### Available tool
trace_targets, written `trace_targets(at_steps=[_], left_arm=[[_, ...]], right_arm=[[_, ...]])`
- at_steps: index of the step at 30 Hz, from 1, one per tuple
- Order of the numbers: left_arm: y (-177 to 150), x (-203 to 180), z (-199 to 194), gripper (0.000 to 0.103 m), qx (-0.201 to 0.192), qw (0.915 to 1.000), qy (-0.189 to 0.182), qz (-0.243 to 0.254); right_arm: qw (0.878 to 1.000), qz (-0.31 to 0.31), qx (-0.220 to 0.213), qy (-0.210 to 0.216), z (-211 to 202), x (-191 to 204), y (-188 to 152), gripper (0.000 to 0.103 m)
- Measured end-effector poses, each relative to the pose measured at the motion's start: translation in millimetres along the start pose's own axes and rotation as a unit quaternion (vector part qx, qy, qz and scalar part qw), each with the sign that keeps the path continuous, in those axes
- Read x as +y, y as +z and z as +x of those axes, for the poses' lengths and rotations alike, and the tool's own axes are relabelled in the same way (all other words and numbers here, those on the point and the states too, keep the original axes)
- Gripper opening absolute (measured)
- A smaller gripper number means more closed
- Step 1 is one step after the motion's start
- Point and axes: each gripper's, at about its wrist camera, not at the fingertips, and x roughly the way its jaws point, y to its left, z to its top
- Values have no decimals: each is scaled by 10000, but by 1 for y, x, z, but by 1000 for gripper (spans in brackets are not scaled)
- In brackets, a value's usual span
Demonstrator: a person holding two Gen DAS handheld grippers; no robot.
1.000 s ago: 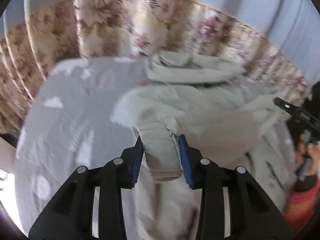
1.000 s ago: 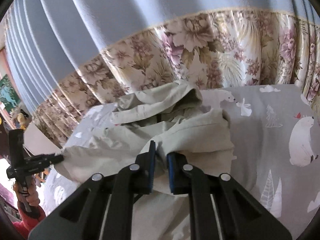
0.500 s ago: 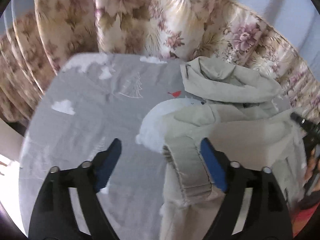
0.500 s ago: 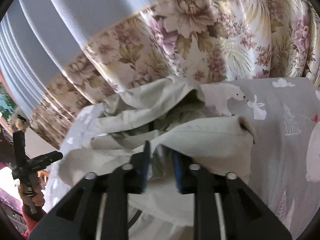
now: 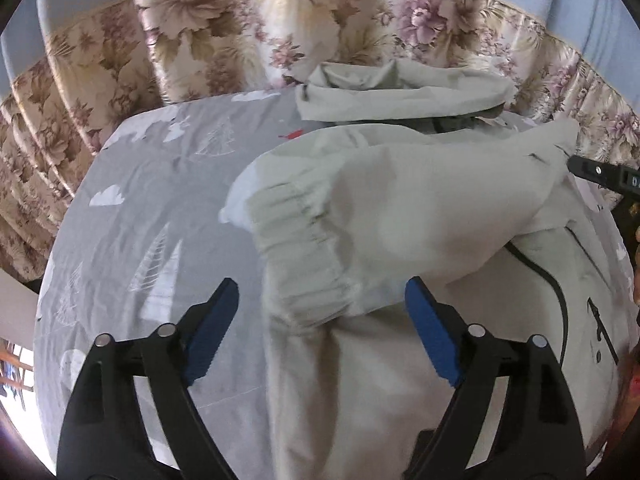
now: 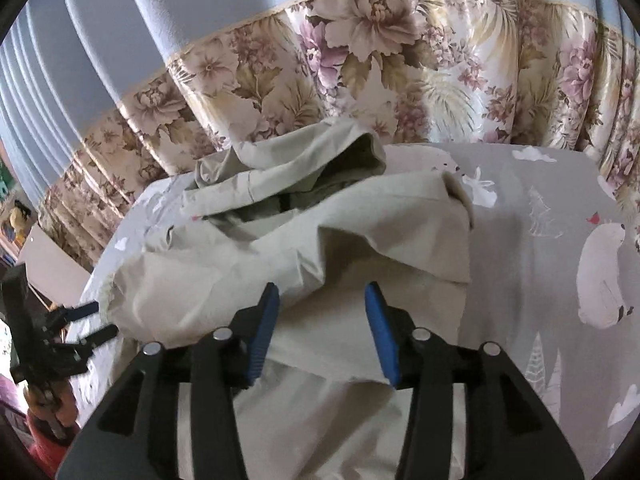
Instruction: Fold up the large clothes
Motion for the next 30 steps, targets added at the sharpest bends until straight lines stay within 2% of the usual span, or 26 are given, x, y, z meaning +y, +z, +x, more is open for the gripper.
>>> trace_targets(at_steps=[1,3,5,6,8,12,15,18,21,24,28,30], left_arm=[[2,-3,2,59,10,10000,-18,11],[6,-7,9,47,88,10000,29,9],[11,-6,14,34,147,9999,-41,-25],[13,-6,15,32,183,9998,-85,-41],[17,-4,12,31,176,9998,-76,-41],[24,-5,-7,30,9,9999,30,164],[33,-3,-24,30,-11,9999,-67,138],[42,3,-45,30,12,9995,-306,46],[52,13,-53,30,234,9973,-674,-150],[66,26,-42,30,470,9949,-839,-318],[93,52,9,31,965,9882,-1006,-633],[106,66,30,41,1014,9857,-1043,-850]], right_arm=[[10000,-32,-24,31,2,4,3,46],[9998,-188,-14,73,9,15,8,46],[9991,-379,79,-182,26,23,11,45],[9989,-413,85,-215,29,24,11,32],[9976,-561,-7,-398,33,26,10,16],[9917,-984,-360,-748,10,36,6,15],[9817,-1442,-507,-1137,-14,53,0,15],[9734,-1767,-478,-1375,-36,69,-5,15],[9703,-1910,-396,-1428,-51,80,-4,15],[9682,-2012,-208,-1475,-45,86,7,15],[9713,-1898,178,-1422,-2,82,32,15],[9762,-1674,230,-1358,19,75,47,15]])
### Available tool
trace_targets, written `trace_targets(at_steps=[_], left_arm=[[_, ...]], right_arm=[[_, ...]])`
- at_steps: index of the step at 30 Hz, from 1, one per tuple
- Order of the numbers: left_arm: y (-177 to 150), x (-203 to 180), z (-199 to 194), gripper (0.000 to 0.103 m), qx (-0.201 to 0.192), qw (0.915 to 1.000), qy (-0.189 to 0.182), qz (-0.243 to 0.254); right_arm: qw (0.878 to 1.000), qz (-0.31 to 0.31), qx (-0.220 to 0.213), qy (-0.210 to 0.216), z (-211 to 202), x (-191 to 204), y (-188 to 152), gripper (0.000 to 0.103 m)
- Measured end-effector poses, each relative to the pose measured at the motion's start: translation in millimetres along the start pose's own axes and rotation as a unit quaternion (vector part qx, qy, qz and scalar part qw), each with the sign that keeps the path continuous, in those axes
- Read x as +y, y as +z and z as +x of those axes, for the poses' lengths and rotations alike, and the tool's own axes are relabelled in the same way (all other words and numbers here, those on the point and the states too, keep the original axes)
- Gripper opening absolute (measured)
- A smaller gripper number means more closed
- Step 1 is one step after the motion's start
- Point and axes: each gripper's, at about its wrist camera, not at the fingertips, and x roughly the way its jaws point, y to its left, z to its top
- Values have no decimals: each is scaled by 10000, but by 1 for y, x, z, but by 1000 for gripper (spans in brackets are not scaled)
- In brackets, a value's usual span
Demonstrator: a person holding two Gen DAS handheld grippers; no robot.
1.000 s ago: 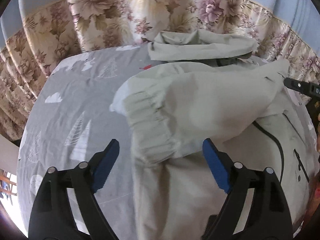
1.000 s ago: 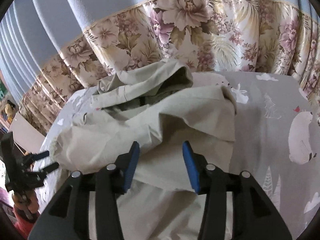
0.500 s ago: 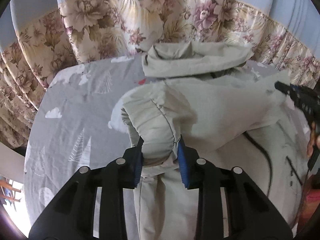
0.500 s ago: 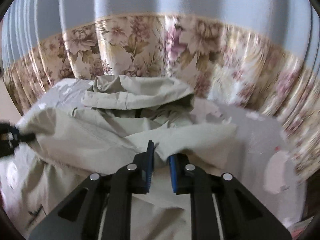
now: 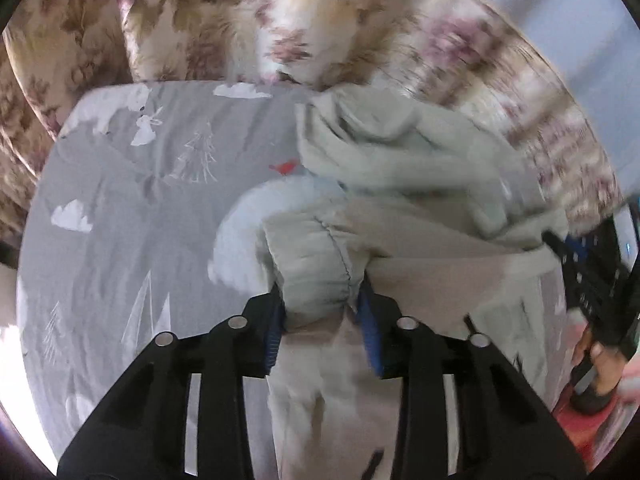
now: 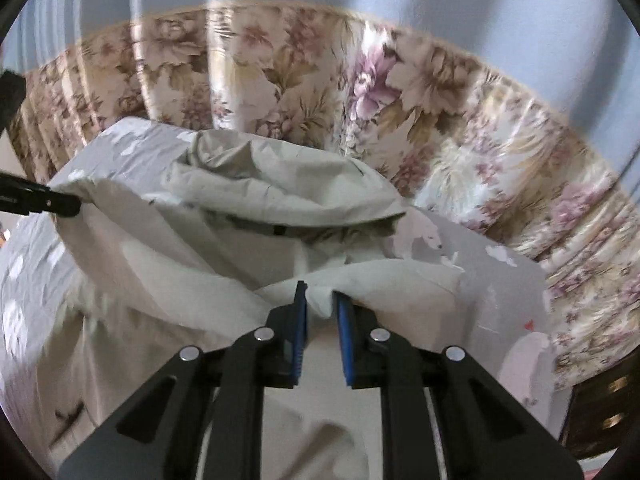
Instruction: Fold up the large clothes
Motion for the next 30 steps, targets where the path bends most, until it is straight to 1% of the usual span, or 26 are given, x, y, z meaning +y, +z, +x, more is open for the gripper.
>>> trace_targets(at_steps=[1,2,3,4,6,7,8,9,10,11,12,13,14,15,17,18,19,20,21,23,27,29,30], left_arm=[[12,8,6,54,-60,9999,8,-89],[20,13,7,61,-151,9998,53,-149],[30,21,7,73,-295,9991,152,-266],[34,25,5,79,-371,9986,184,-332],[39,34,-7,81,-638,9967,227,-443],[39,36,-16,85,-784,9954,333,-437],[38,38,-25,88,-942,9936,503,-370],[35,39,-34,94,-1078,9916,654,-274],[32,41,-44,97,-1229,9889,821,-183],[29,43,-51,97,-1331,9865,934,-174],[24,47,-58,99,-1430,9842,1025,-186],[14,47,-63,99,-1506,9834,1004,-90],[9,45,-64,99,-1510,9836,988,5],[1,42,-62,99,-1498,9835,1004,137],[-23,26,-50,99,-1461,9792,1269,607],[-30,22,-46,99,-1468,9767,1374,746],[-41,13,-38,99,-1513,9703,1594,1007],[-47,5,-31,99,-1566,9648,1727,1216],[-51,1,-26,99,-1598,9620,1760,1345],[-52,-8,-16,99,-1628,9610,1672,1487],[-34,-16,-2,99,-1870,9588,1527,1499],[-24,-17,7,99,-1861,9637,1156,1525],[-22,-18,10,98,-1827,9660,1051,1497]], right_arm=[[9999,110,-35,16,7,-1,4,15],[9997,217,-49,52,15,-3,8,15],[9990,396,-54,175,26,-8,12,15],[9981,547,-43,291,32,-11,13,15],[9923,1008,9,719,42,-26,13,17],[9901,1119,-21,847,41,-30,12,19],[9881,1188,-67,974,38,-35,10,26],[9863,1257,-131,1064,34,-41,7,34],[9828,1399,-207,1189,27,-50,5,37],[9785,1536,-287,1347,21,-58,3,44],[9736,1666,-379,1515,14,-65,1,54],[9691,1790,-502,1624,5,-72,-2,58],[9678,1832,-631,1606,-4,-78,-5,63],[9688,1810,-736,1526,-11,-81,-6,66],[9742,1681,-829,1260,-22,-84,-12,67],[9767,1610,-833,1151,-25,-84,-18,67],[9775,1576,-816,1137,-24,-85,-20,68],[9786,1532,-770,1136,-22,-85,-24,68],[9799,1485,-702,1129,-18,-85,-29,68],[9829,1437,-540,1021,-7,-86,-37,68],[9860,1451,-342,753,9,-92,-54,68],[9862,1477,-232,718,18,-97,-61,68],[9854,1515,-182,758,22,-100,-64,68]])
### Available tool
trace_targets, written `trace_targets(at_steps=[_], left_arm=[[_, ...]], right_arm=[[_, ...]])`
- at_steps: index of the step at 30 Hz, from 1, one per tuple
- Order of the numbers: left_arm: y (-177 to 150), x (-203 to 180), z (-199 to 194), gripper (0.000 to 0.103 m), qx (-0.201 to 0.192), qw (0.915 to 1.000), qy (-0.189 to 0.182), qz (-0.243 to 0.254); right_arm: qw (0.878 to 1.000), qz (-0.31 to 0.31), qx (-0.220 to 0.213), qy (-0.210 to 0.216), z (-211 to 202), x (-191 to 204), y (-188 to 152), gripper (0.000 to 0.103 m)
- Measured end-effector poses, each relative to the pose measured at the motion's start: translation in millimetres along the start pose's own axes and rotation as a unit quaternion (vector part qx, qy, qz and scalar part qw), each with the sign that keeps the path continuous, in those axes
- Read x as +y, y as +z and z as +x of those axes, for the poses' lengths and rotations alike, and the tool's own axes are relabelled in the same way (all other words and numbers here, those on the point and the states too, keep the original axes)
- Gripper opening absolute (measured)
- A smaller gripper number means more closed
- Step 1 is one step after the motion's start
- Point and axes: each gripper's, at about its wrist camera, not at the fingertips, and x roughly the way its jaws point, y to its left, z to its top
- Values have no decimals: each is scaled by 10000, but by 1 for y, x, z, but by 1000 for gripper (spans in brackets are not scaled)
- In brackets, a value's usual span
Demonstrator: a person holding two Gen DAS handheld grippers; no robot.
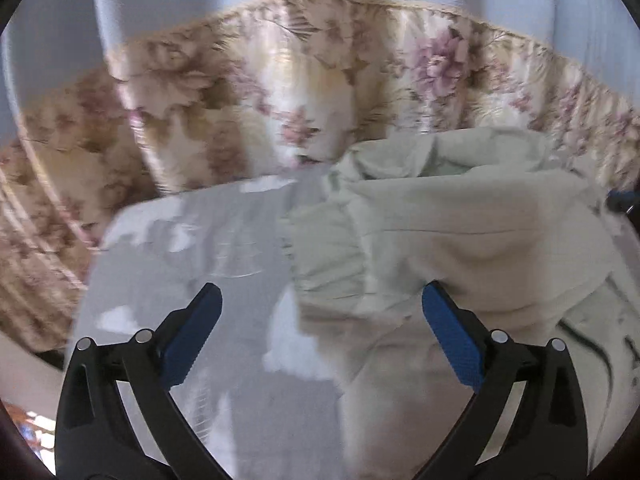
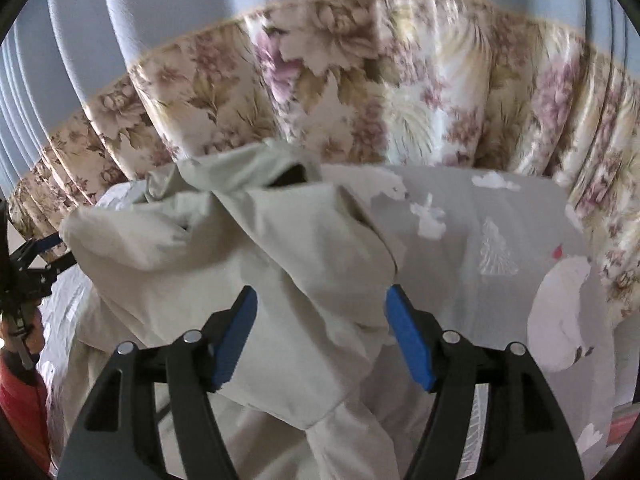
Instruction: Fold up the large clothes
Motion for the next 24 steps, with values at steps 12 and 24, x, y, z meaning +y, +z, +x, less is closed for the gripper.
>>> trace_targets(at_steps=[12,24], left_arm=[[-9,16,-24,26,1399,9466,-2354,-1702],[-66,27,-38,87,1360,9835,-185,-1177]], right_arm=[[9981,285,518,169,28,-14,-15,31],[9984,-545,126,22,-4,17,-1,42]])
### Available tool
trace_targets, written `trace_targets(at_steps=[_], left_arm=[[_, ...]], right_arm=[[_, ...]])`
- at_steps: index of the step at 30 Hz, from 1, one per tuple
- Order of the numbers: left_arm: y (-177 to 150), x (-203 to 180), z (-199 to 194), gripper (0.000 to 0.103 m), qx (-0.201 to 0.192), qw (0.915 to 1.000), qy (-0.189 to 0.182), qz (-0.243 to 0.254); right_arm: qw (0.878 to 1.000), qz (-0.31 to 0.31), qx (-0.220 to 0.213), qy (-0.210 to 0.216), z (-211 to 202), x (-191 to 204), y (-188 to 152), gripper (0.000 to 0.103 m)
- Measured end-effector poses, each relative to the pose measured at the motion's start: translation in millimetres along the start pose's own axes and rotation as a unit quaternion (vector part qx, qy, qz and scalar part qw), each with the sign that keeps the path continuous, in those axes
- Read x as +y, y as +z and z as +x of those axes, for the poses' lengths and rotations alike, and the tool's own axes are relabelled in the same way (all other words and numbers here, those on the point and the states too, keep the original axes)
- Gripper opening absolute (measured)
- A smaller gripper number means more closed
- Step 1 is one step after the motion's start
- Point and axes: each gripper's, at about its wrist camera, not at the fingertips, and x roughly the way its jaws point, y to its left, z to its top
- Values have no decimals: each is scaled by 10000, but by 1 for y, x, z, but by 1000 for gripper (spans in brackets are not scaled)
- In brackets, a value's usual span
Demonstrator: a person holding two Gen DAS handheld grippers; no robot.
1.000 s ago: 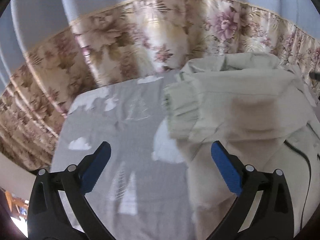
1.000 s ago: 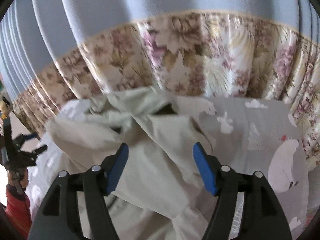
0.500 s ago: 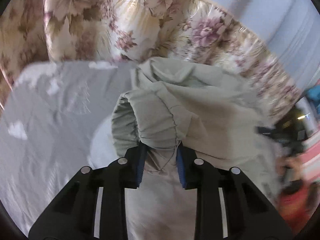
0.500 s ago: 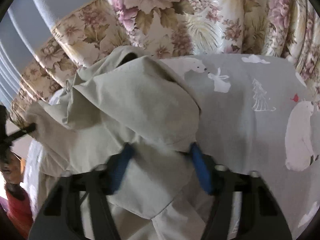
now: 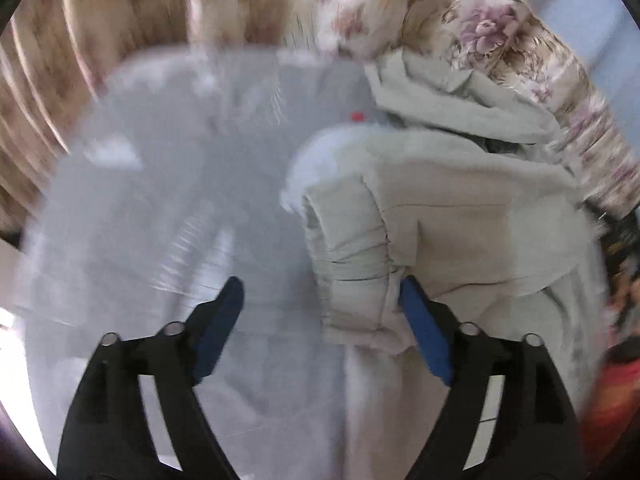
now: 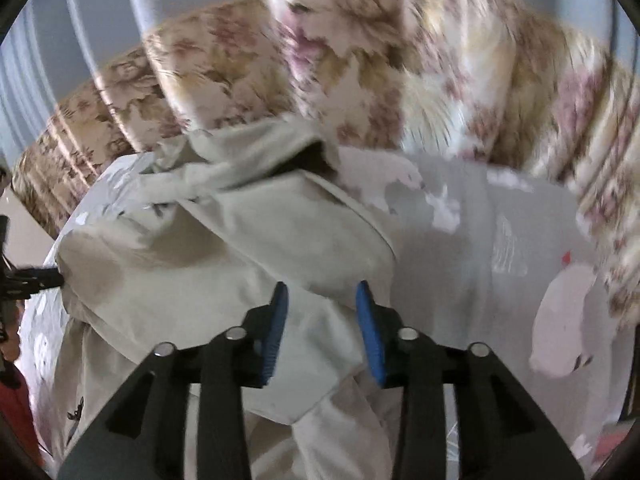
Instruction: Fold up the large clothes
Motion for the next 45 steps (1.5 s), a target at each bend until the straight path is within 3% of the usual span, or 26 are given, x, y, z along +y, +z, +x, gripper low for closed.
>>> trace_targets(at_steps=[2,4,6,10,14,17,19,27,29,31,38,42,45], left_arm=[[1,-16,-23,92,-447,9981,309,286],[5,-32,-33,96,-696,9966,215,390],[13,-45,-24,96,-718,9962,152,465],[34,-65,36,91,-513,9917,944,710],[53,-56,86,93,26,9964,606,595],[59,-56,97,100,11,9963,591,618],[56,-53,88,99,9,9966,569,590],[52,-36,18,98,-349,9965,539,531],[68,-34,3,98,-521,9962,453,524],[87,-34,3,98,-609,9953,527,536],[161,-53,57,96,-524,9931,613,857],[185,-63,93,95,-252,9940,436,968],[199,-63,130,90,193,9959,235,854]], right_arm=[[9998,-139,-148,61,-4,11,8,45],[9995,-226,-224,30,8,23,18,45],[9993,-302,-129,-186,30,31,26,45],[9962,-110,368,-778,81,13,29,43],[9939,239,544,-934,93,-17,27,44],[9927,152,620,-1022,94,-18,27,45],[9931,97,594,-1003,85,-16,28,45],[9965,757,79,350,11,-34,42,52],[9966,697,57,435,6,-29,53,53],[9984,513,59,249,10,-21,65,53],[9994,236,213,137,46,0,108,53],[9984,-103,504,-218,73,14,127,53],[9960,-235,828,-248,95,19,131,54]])
